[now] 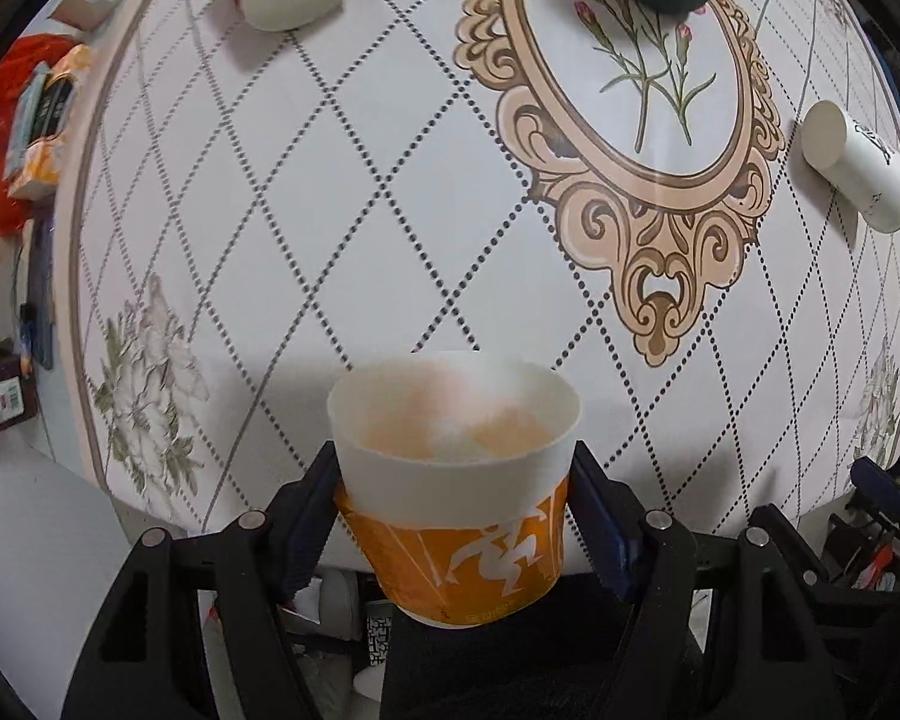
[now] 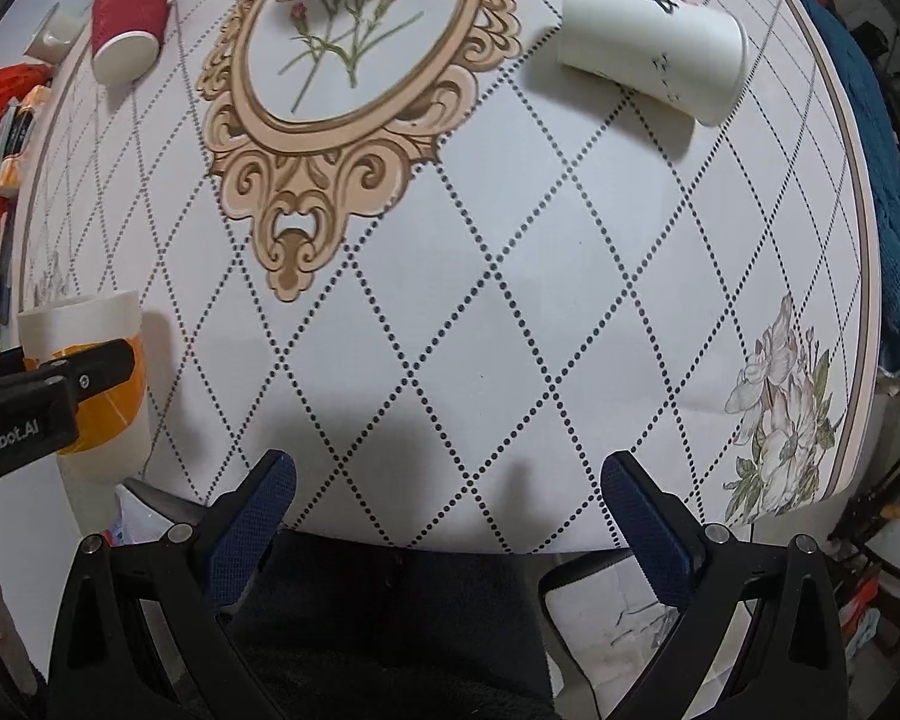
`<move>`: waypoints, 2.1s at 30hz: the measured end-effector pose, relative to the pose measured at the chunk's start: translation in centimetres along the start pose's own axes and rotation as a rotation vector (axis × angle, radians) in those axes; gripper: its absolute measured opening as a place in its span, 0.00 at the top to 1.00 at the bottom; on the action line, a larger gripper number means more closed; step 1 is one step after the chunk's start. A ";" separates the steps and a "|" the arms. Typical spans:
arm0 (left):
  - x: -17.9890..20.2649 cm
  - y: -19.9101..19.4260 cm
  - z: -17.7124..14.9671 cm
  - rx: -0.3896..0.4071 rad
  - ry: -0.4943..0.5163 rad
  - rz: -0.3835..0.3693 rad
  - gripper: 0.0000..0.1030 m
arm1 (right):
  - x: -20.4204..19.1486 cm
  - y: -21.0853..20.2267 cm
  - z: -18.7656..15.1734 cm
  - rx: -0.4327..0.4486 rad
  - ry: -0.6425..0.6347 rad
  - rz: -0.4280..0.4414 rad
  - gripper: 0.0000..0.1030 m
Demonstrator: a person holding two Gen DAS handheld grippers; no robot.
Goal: Flip cup upside down
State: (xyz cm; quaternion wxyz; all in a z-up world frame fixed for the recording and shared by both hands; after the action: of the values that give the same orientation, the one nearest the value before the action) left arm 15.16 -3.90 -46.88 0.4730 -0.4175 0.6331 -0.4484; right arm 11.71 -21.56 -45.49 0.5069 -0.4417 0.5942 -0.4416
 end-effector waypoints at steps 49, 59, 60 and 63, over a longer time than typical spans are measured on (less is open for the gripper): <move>-2.4 -3.1 2.2 0.101 -0.007 -0.022 0.07 | -0.4 -1.9 -0.8 0.078 0.105 -0.018 0.00; -9.3 -7.3 -3.1 0.195 -0.086 0.019 0.07 | -5.0 -7.3 -2.3 0.181 0.046 0.024 0.00; -9.9 -7.6 -3.5 0.201 -0.094 0.017 0.07 | -5.6 -7.9 -2.4 0.191 0.040 0.032 0.00; -11.3 -8.7 -4.0 0.219 -0.119 0.011 0.07 | -7.6 -8.6 -2.6 0.209 0.029 0.047 0.00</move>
State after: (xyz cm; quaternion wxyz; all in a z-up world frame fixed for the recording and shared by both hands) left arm 14.45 5.38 -35.33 0.5549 -0.3858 0.5533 -0.4869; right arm 10.58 -15.89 -35.23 0.5518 -0.3661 0.5623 -0.4952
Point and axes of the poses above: each gripper's, at about its wrist camera, not at the fingertips, and y roughly the way its jaws point, x to its right, z to its top, the point moved 10 cm from there along y, roughly the way its jaws point, and after that the axes turned 12 degrees about z, right-handed, at the moved point
